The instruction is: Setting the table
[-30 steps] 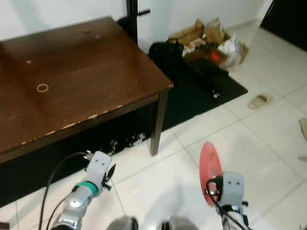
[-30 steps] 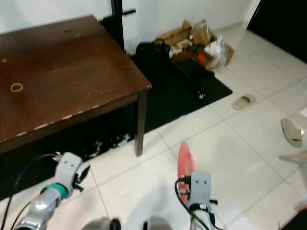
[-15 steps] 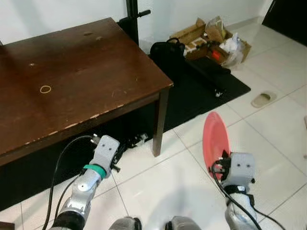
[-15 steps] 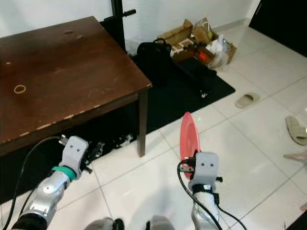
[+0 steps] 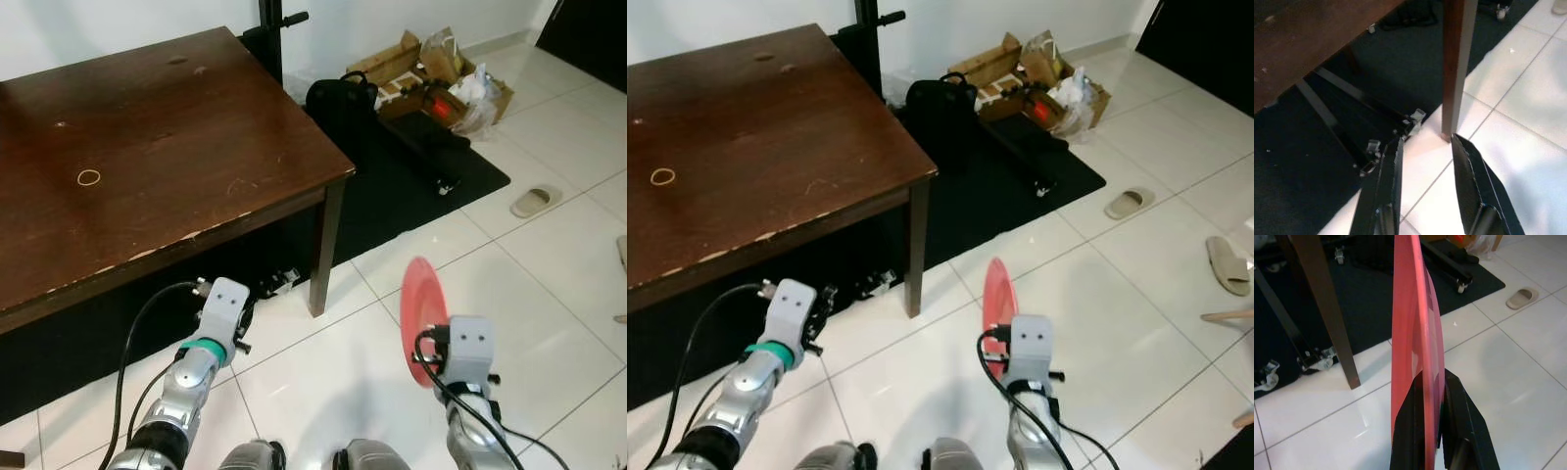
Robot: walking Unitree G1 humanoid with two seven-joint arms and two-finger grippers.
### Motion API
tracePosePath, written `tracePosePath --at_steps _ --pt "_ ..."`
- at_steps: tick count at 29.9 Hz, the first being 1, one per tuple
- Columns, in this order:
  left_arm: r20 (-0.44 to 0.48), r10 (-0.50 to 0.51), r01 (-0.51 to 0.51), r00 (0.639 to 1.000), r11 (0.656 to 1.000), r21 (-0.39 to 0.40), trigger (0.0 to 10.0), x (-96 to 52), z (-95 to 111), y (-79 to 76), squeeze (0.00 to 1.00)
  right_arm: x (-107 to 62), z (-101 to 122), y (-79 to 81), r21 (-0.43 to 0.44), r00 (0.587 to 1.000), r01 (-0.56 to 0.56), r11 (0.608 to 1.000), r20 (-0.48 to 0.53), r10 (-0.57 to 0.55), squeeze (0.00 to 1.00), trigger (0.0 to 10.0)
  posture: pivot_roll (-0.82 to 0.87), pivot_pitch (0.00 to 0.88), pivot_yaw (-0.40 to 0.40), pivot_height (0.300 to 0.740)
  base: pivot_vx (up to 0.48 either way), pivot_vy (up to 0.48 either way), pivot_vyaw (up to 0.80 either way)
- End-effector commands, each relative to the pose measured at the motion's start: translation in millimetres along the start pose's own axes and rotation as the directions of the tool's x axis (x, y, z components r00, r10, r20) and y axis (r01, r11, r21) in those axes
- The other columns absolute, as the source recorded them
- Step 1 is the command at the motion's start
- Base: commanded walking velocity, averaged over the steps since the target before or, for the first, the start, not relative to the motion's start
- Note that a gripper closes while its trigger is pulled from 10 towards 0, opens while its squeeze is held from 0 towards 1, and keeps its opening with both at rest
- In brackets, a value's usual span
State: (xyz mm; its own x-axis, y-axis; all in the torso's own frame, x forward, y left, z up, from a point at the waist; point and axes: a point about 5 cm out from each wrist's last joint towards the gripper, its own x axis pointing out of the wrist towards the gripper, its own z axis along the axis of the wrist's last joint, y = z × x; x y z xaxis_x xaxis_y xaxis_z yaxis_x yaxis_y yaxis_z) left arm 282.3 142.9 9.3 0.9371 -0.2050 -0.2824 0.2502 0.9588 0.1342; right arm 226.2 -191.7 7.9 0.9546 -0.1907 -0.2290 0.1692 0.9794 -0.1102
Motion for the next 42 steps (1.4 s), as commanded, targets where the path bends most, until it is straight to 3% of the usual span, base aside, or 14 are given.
tracePosePath --at_steps 1,4,7,9,13,16,20,25,29,35,37,38,40,42 --pt "-0.003 0.017 -0.017 1.000 0.998 -0.066 10.0 -0.4 -1 1.6 0.00 -0.5 2 -1.7 0.038 1.000 0.014 0.999 -0.001 -0.013 0.00 10.0 -0.14 0.000 0.037 0.740 0.000 0.000 0.00" --pt "0.022 0.055 -0.050 0.998 0.980 -0.193 10.0 4.2 8 6.0 0.00 2.3 7 -6.1 0.142 0.998 0.055 0.988 0.007 -0.056 0.00 10.0 -0.14 0.000 0.036 0.740 0.000 0.000 0.00" --pt "0.022 0.055 -0.050 0.998 0.980 -0.193 10.0 4.2 8 6.0 0.00 2.3 7 -6.1 0.142 0.998 0.055 0.988 0.007 -0.056 0.00 10.0 -0.14 0.000 0.036 0.740 0.000 0.000 0.00" --pt "0.039 0.098 -0.079 0.994 0.939 -0.335 10.0 6.8 17 9.9 0.00 4.9 19 -12.9 0.282 0.993 0.104 0.954 0.027 -0.116 0.00 10.0 -0.13 0.000 0.034 0.740 0.000 0.000 0.00" --pt "0.113 0.105 -0.055 0.988 0.923 -0.380 10.0 6.7 35 8.1 0.00 4.2 42 -15.1 0.310 0.986 0.095 0.946 0.103 -0.133 0.00 10.0 -0.13 0.000 0.036 0.740 0.000 0.000 0.00" --pt "0.277 0.098 -0.005 0.956 0.948 -0.319 10.0 0.6 74 5.8 0.00 -2.2 91 -13.7 0.235 0.951 0.051 0.971 0.284 -0.119 0.00 10.0 -0.13 0.000 0.037 0.740 0.000 0.000 0.00" --pt "0.382 0.098 0.002 0.919 0.967 -0.254 10.0 -8.4 100 8.5 0.00 -9.4 123 -15.7 0.197 0.910 0.044 0.979 0.398 -0.121 0.00 10.0 -0.13 0.000 0.036 0.740 0.000 0.000 0.00" --pt "0.405 0.101 -0.004 0.909 0.972 -0.235 10.0 -12.5 105 11.3 0.00 -11.7 131 -17.6 0.187 0.897 0.049 0.981 0.424 -0.125 0.00 10.0 -0.13 0.000 0.036 0.740 0.000 0.000 0.00" --pt "0.438 0.092 -0.032 0.894 0.989 -0.142 10.0 -38.6 113 24.9 0.00 -29.5 131 -12.8 0.146 0.899 0.044 0.988 0.425 -0.102 0.00 10.0 -0.11 0.000 0.038 0.740 0.000 0.000 0.00" --pt "0.460 0.090 -0.025 0.883 0.989 -0.146 10.0 -42.9 124 25.9 0.00 -33.7 139 -10.4 0.142 0.893 0.030 0.989 0.442 -0.090 0.00 10.0 -0.11 0.000 0.038 0.740 0.000 0.000 0.00" --pt "0.592 0.076 0.006 0.802 0.991 -0.136 10.0 -46.9 176 24.3 0.00 -39.9 182 -7.4 0.138 0.829 -0.005 0.990 0.555 -0.073 0.00 10.0 -0.10 0.000 0.038 0.740 0.000 0.000 0.00" --pt "0.602 0.077 0.000 0.795 0.992 -0.127 10.0 -46.6 182 23.9 0.00 -41.7 192 -6.9 0.142 0.814 -0.013 0.990 0.577 -0.072 0.00 10.0 -0.10 0.000 0.039 0.740 0.000 0.000 0.00" --pt "0.580 0.081 -0.018 0.810 0.994 -0.112 10.0 -43.6 176 24.1 0.00 -39.9 191 -7.2 0.152 0.821 -0.011 0.988 0.566 -0.078 0.00 10.0 -0.10 0.000 0.039 0.740 0.000 0.000 0.00" --pt "0.467 0.075 -0.067 0.881 0.997 -0.033 10.0 -37.1 136 24.2 0.00 -31.1 156 -10.0 0.129 0.888 0.043 0.991 0.449 -0.097 0.00 10.0 -0.10 0.000 0.038 0.740 0.000 0.000 0.00"
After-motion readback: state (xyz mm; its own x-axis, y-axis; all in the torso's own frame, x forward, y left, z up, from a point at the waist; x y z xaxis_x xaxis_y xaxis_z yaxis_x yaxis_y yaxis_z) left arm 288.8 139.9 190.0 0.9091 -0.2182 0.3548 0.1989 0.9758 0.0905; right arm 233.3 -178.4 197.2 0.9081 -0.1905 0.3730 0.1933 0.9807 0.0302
